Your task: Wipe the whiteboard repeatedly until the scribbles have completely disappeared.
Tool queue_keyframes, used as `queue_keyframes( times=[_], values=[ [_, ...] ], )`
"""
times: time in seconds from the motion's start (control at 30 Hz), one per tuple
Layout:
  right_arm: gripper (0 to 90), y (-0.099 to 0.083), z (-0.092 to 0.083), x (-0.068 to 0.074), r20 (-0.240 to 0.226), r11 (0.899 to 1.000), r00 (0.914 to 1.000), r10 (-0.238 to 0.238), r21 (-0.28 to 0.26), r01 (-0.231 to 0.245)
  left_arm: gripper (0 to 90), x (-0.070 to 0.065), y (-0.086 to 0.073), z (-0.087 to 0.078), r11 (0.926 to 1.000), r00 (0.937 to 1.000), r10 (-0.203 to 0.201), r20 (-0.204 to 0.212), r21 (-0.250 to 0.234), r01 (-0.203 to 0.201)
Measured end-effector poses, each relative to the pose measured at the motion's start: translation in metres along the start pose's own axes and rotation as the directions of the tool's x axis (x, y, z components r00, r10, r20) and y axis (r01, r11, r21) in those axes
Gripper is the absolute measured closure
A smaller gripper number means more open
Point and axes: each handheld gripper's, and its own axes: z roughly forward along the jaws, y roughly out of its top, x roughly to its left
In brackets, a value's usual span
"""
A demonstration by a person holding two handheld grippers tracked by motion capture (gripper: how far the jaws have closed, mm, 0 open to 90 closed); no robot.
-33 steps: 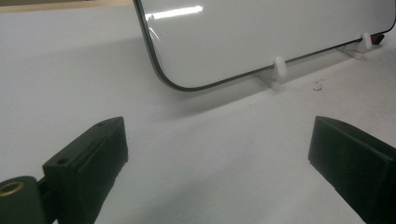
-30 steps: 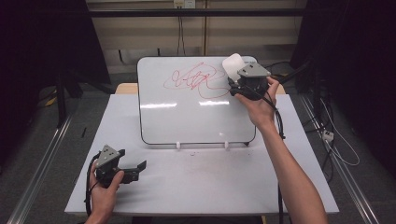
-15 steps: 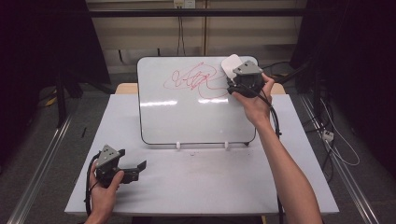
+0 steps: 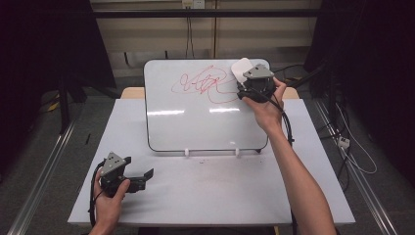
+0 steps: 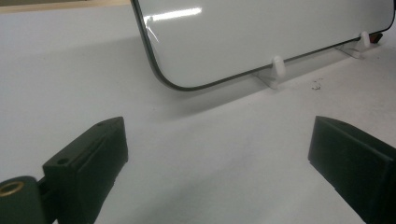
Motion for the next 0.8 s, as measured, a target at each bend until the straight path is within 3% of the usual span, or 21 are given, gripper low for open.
queue_keyframes(
  times=[0.8],
  values=[
    [31.4, -0.011, -0.003, 0.033, -0.045, 0.999, 0.9979, -0.047, 0.001, 0.047, 4.8, -0.001, 0.0, 0.0, 1.0, 1.0, 0.003, -0.005, 0.002, -0.003]
  ],
)
